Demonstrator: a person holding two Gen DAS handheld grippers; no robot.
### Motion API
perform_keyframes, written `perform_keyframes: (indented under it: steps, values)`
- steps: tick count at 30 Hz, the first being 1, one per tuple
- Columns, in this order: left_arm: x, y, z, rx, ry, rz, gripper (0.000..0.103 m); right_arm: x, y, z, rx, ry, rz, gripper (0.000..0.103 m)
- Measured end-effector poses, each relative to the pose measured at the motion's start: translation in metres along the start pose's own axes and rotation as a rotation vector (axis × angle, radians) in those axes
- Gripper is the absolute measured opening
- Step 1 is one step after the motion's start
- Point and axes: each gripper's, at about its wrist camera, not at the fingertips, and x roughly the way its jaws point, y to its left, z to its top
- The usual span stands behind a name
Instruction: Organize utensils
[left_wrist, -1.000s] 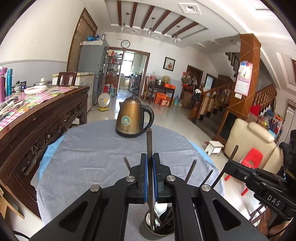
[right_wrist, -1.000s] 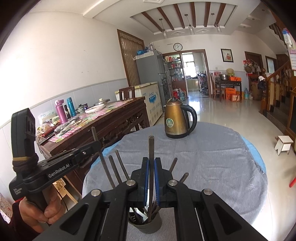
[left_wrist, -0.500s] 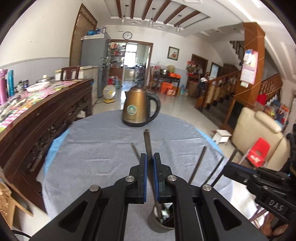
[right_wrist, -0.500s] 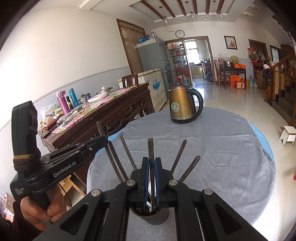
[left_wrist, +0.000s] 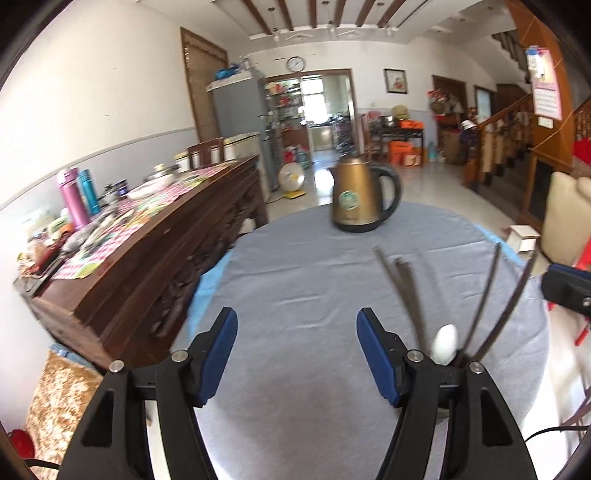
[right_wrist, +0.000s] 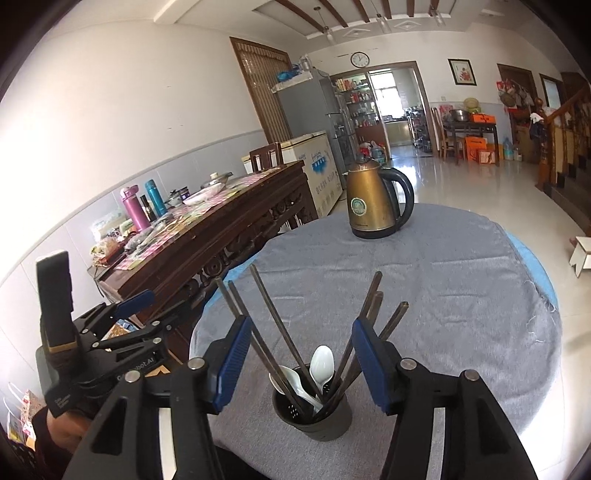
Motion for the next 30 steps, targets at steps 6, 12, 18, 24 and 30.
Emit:
perform_keyframes:
  steps: [6, 12, 18, 24, 30]
  values:
    - [0.0, 0.014, -0.006, -0.01, 0.021, 0.04, 0.069, 0.004, 0.015, -0.004, -0.041, 0.03, -0.009, 0.061]
    - [0.006, 0.017, -0.011, -0.022, 0.046, 0.035, 0.069, 0.01, 0.02, -0.01, -0.057, 0.062, -0.026, 0.061]
    - [0.008, 0.016, -0.011, -0.023, 0.054, 0.031, 0.069, 0.014, 0.017, -0.015, -0.049, 0.088, -0.041, 0.061]
    - [0.009, 0.012, -0.012, -0.016, 0.06, 0.028, 0.069, 0.01, 0.01, -0.02, -0.034, 0.097, -0.056, 0.062]
    - [0.006, 0.005, -0.013, -0.005, 0.085, 0.023, 0.077, 0.006, -0.001, -0.025, 0.004, 0.107, -0.098, 0.064]
